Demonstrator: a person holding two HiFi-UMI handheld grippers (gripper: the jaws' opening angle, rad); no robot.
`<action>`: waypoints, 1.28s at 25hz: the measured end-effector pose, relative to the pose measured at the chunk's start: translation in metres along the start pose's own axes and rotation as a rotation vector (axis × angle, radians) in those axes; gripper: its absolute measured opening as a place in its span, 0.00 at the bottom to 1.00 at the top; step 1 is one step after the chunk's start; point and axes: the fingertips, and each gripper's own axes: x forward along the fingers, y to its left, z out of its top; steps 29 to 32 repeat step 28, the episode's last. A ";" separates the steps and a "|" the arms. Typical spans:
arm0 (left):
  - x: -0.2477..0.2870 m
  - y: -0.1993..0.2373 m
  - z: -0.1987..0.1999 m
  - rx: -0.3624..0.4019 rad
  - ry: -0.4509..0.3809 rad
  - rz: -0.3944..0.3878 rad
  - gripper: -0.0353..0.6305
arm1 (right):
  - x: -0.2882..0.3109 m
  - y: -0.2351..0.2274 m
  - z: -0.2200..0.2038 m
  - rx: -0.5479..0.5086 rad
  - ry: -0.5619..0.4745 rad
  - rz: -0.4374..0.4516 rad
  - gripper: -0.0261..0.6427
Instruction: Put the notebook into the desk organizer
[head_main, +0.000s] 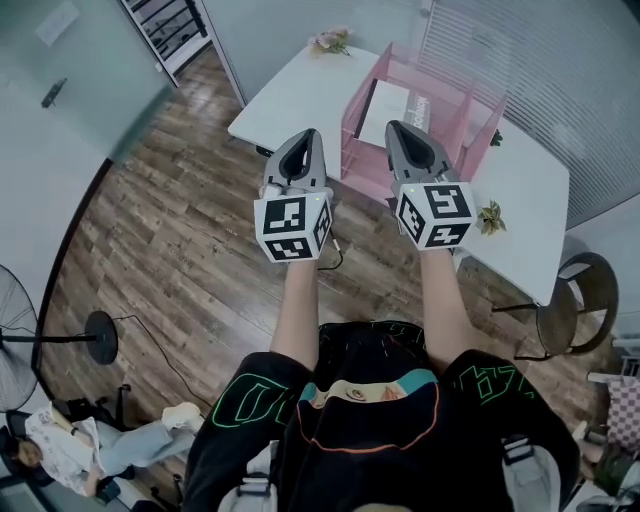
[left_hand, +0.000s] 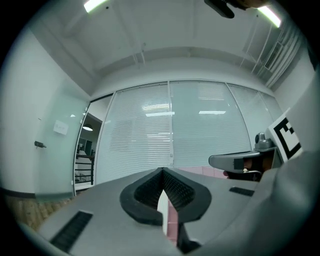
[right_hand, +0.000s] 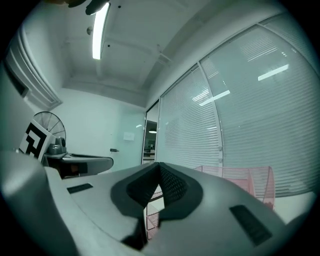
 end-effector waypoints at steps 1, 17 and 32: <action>-0.001 0.003 -0.001 0.003 0.004 0.017 0.05 | 0.000 -0.001 -0.002 -0.005 0.009 -0.003 0.04; -0.017 0.027 -0.009 -0.009 0.005 0.114 0.05 | -0.005 -0.006 -0.014 -0.026 0.051 -0.014 0.04; -0.015 0.029 -0.011 -0.017 0.001 0.109 0.05 | 0.000 -0.004 -0.016 -0.053 0.061 0.004 0.04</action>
